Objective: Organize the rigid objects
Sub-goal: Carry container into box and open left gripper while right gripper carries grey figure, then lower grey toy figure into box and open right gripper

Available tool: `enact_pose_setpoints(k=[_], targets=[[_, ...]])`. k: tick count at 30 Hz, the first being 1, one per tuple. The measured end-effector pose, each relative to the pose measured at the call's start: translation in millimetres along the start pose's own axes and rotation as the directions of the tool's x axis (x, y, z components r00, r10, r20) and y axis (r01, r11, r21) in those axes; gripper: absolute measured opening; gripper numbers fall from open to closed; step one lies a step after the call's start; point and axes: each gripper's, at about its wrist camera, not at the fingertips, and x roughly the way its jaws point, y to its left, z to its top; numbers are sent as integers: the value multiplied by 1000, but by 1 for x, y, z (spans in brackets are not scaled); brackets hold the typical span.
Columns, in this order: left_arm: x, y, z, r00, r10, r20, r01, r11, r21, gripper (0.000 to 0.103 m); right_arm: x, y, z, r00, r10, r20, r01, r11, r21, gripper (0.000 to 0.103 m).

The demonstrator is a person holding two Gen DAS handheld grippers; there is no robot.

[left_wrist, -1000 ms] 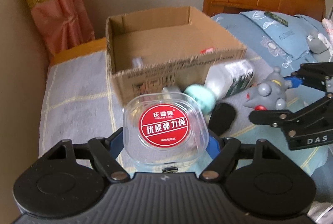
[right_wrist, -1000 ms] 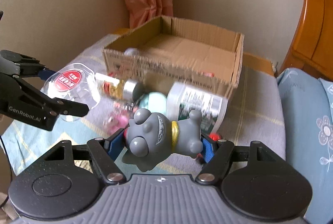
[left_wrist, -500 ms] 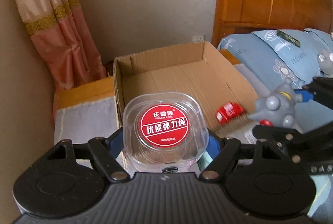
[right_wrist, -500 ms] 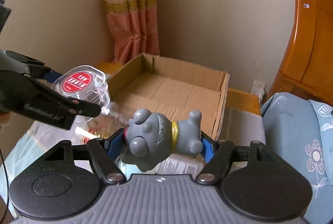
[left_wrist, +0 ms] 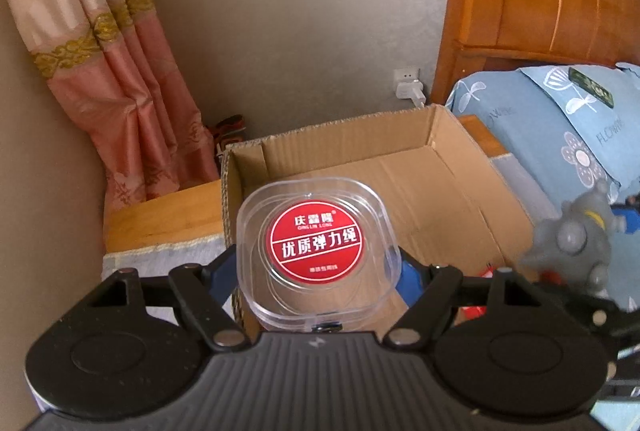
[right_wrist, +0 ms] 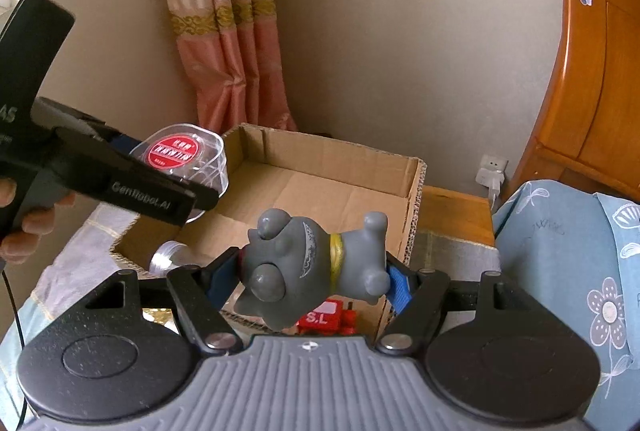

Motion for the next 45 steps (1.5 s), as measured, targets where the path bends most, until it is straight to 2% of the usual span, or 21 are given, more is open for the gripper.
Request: enact_pose_setpoints(k=[4, 6, 8, 12, 28, 30, 32, 38, 45], targets=[[17, 1, 9, 1000, 13, 15, -12, 1000, -7, 77, 10, -6, 4, 1000, -4, -15, 4, 1000, 7, 77], [25, 3, 12, 999, 29, 34, -28, 1000, -8, 86, 15, -9, 5, 1000, -8, -26, 8, 1000, 12, 77], [30, 6, 14, 998, 49, 47, -48, 998, -27, 89, 20, -10, 6, 999, -8, -37, 9, 1000, 19, 77], [34, 16, 11, 999, 18, 33, -16, 998, -68, 89, 28, -10, 9, 999, -14, -52, 15, 1000, 7, 77], [-1, 35, -18, 999, -8, 47, 10, 999, -47, 90, 73, -5, 40, 994, -45, -104, 44, 999, -13, 77], [-5, 37, -21, 999, -8, 54, 10, 999, -50, 90, 76, -6, 45, 994, -53, -91, 53, 999, -4, 81], [-7, 38, -24, 998, -3, 61, 6, 999, -52, 90, 76, -7, 48, 995, -75, -66, 76, 997, 12, 103], [-14, 39, -34, 998, -4, 60, 7, 998, -56, 90, 61, -11, 44, 997, -69, -41, 70, 997, 43, 103], [-27, 31, -46, 998, -8, 62, 11, 999, -49, 90, 34, -5, 32, 998, -65, -25, 65, 998, 18, 103]])
